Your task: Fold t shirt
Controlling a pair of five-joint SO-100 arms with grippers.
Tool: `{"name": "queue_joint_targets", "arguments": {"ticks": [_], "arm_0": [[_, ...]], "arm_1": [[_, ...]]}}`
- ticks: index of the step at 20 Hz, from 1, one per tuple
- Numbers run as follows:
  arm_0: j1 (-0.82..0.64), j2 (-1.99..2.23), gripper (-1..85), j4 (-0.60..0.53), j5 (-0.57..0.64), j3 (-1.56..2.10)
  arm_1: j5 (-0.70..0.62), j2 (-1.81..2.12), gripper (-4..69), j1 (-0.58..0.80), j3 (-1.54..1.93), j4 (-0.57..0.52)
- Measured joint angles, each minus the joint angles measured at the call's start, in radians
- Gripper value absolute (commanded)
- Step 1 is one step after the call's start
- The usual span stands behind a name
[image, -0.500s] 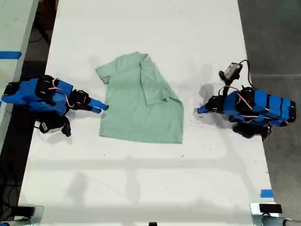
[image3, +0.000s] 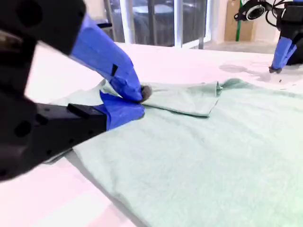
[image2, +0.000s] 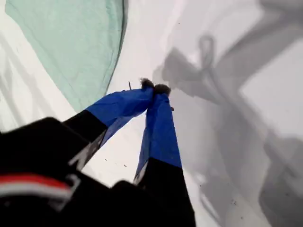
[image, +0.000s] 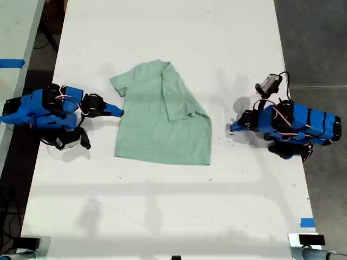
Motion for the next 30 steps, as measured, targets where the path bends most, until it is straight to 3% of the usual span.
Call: {"name": "queue_joint_targets", "arguments": {"ticks": [3, 4, 6, 9, 15, 18, 23, 28, 30], "arm_0": [[-0.061, -0.094, -0.2, 0.017, 0.0, -0.086], [-0.11, -0.21, 4.7, 0.04, 0.02, -0.181], [-0.253, -0.523, 18.4, 0.141, 0.146, -0.466], [-0.489, -1.078, 21.8, 0.293, 0.391, -0.908], [-0.828, -1.437, 20.6, 0.215, 0.657, -0.976], [-0.862, -1.595, 20.2, 0.19, 0.698, -1.055], [-0.818, -1.73, 17.9, 0.161, 0.65, -1.068], [-0.802, -2.022, -0.1, 0.14, 0.657, -1.189], [-0.793, -2.045, -0.1, 0.146, 0.65, -1.241]], "arm_1": [[0.0, 0.0, -0.5, 0.0, 0.0, 0.0], [0.0, 0.0, -0.5, 0.0, 0.0, 0.0], [0.0, 0.0, -0.5, 0.0, 0.0, 0.0], [0.0, 0.0, -0.5, 0.0, 0.0, 0.0], [0.0, 0.0, -0.5, 0.0, 0.0, 0.0], [0.0, 0.0, -0.5, 0.0, 0.0, 0.0], [0.0, 0.0, -0.5, 0.0, 0.0, 0.0], [0.0, 0.0, -0.5, 0.0, 0.0, 0.0], [0.0, 0.0, -0.5, 0.0, 0.0, 0.0]]}}
